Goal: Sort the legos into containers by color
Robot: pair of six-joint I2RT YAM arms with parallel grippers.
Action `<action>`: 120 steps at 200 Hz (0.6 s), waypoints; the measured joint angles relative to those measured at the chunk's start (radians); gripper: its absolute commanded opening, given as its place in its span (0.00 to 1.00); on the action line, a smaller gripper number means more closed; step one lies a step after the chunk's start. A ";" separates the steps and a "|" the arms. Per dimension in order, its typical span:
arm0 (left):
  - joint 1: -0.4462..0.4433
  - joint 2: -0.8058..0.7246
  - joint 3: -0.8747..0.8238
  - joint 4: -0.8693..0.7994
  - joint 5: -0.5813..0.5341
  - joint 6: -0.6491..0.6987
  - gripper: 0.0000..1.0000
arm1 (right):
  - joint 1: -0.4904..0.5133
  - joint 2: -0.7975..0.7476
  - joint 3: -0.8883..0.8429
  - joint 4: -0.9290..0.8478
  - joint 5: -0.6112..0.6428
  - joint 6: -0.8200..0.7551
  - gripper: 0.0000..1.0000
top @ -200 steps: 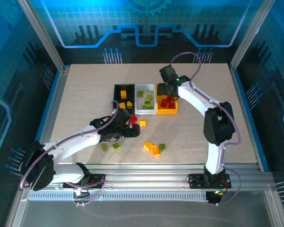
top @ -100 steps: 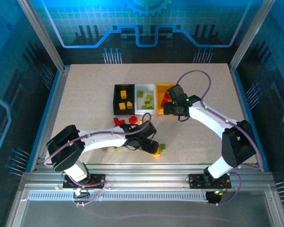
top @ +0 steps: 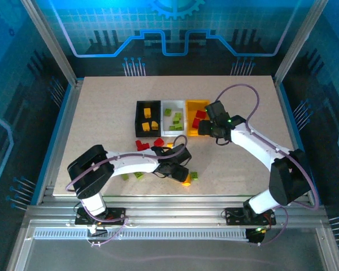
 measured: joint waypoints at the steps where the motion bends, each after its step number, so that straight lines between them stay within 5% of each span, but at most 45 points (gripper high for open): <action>1: 0.001 0.000 0.000 0.000 0.000 0.000 0.66 | 0.000 -0.001 0.000 0.000 0.000 0.000 0.78; 62: 0.042 0.007 0.010 0.003 0.002 0.020 0.38 | -0.005 -0.005 -0.008 0.001 -0.003 0.003 0.78; 120: 0.098 -0.081 -0.008 -0.011 0.001 -0.009 0.30 | -0.005 -0.018 -0.015 0.004 -0.006 0.007 0.78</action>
